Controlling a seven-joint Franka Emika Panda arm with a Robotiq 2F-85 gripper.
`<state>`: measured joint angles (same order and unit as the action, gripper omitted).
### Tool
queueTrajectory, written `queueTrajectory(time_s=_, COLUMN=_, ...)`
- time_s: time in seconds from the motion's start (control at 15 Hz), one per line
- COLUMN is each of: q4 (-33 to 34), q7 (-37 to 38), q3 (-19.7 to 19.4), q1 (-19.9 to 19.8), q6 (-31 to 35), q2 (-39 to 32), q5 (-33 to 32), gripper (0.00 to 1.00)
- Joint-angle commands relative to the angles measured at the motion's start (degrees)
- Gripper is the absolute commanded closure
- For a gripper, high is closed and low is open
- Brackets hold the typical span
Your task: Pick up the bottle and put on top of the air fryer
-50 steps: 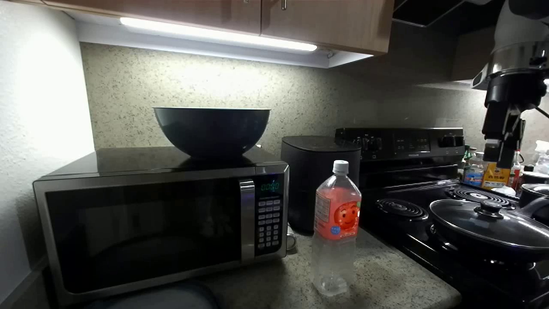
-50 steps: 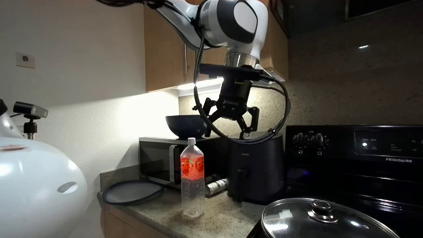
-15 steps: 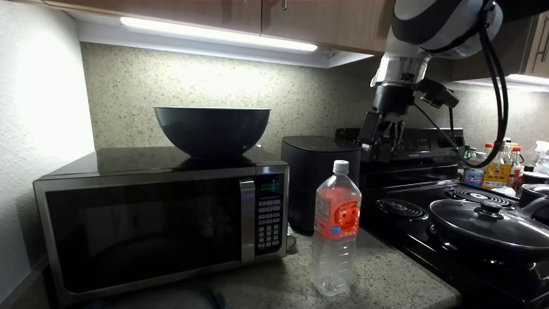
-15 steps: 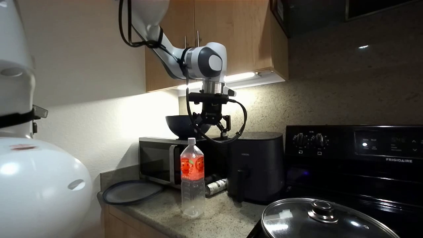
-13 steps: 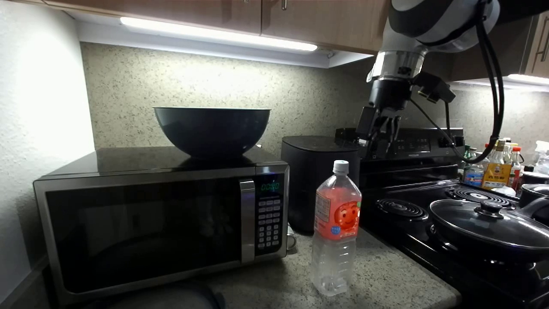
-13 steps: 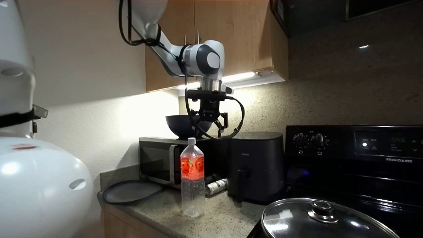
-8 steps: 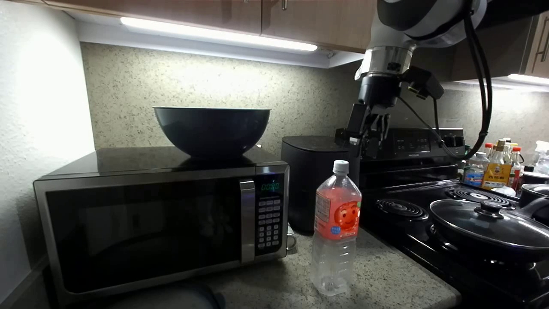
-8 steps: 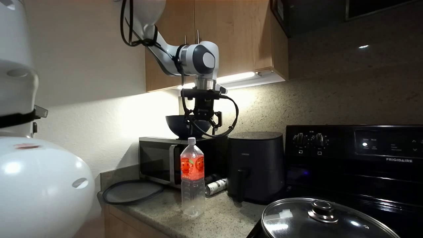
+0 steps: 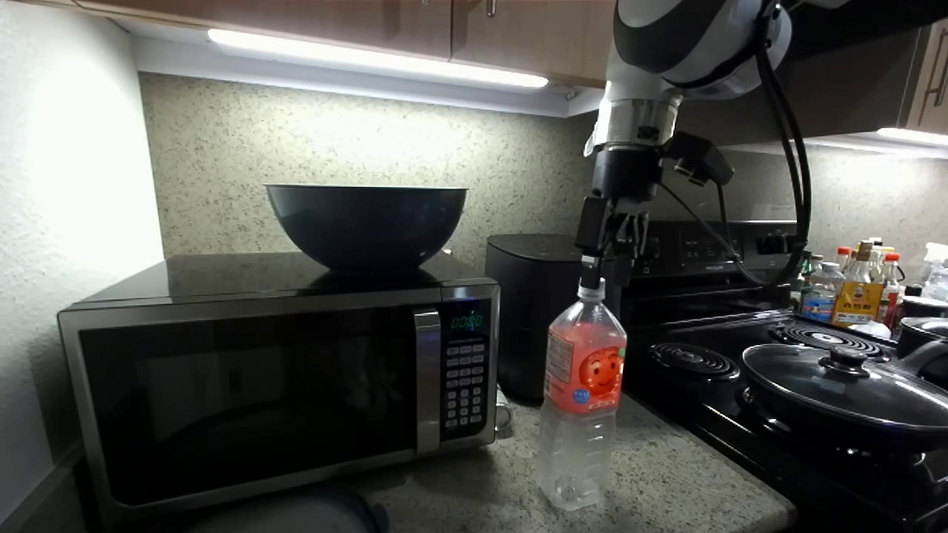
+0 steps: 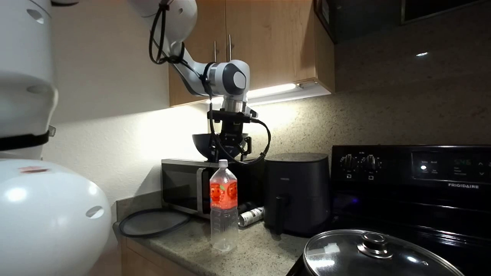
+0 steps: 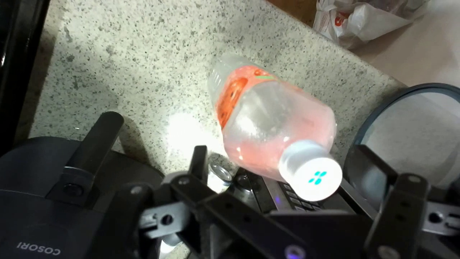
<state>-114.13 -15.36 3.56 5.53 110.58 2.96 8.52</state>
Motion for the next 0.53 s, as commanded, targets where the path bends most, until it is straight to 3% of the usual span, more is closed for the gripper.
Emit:
queueTrajectory(time_s=0.0, q4=0.0, q7=0.1, q3=0.4, q1=-0.2, q6=-0.1, q2=0.1, q5=-0.2, gripper=0.0)
queueTrajectory(time_s=0.47, q4=0.0, q7=0.7, q3=1.3, q1=0.3, q6=0.1, q2=-0.2, q5=-0.9, gripper=0.0)
